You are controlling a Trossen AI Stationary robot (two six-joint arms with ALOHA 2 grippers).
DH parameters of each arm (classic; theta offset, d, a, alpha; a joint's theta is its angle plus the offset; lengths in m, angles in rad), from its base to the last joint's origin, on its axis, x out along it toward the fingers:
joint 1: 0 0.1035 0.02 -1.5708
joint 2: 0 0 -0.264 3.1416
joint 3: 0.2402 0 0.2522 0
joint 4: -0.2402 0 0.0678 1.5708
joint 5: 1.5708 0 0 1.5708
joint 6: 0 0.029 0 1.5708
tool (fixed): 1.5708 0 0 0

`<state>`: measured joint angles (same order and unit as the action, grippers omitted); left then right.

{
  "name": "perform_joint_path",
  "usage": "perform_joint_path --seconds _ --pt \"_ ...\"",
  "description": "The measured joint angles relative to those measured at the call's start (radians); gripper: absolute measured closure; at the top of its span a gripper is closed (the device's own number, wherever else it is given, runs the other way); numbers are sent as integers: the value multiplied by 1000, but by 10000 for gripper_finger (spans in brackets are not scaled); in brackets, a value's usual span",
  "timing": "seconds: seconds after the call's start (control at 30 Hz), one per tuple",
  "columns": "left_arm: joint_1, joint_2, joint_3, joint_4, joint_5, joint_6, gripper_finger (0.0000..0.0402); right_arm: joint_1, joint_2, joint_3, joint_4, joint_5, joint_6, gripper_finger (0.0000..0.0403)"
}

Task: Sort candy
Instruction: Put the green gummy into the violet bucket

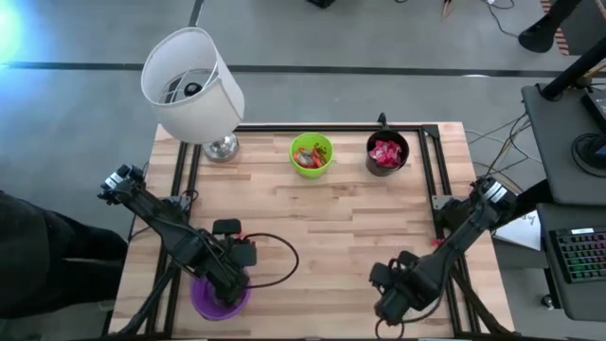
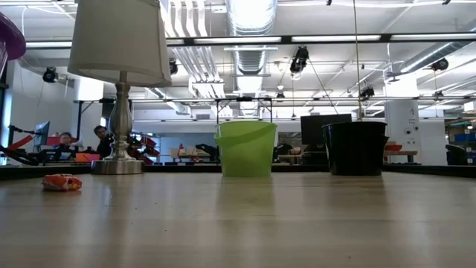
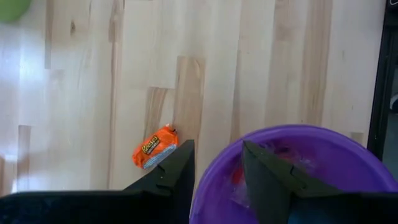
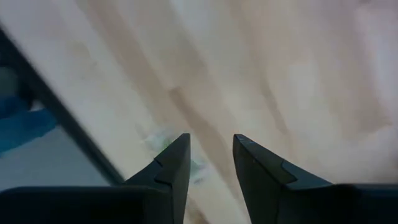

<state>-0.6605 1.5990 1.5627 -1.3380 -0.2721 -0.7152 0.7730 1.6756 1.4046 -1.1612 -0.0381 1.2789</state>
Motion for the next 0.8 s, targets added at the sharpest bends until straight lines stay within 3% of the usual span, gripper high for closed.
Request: perform_joint_path --seconds 0.13,0.33,0.63,0.8 --pt "0 0 0 0 1 0 286 22 0 -70 149 -23 -1 274" --pt "0 0 0 0 1 -1 286 104 0 -131 183 -18 -115 259" --pt "0 -1 0 5 1 -9 286 206 0 -183 321 -18 -293 266" --pt "0 -1 0 16 1 -9 286 211 0 -220 341 -13 -310 272"
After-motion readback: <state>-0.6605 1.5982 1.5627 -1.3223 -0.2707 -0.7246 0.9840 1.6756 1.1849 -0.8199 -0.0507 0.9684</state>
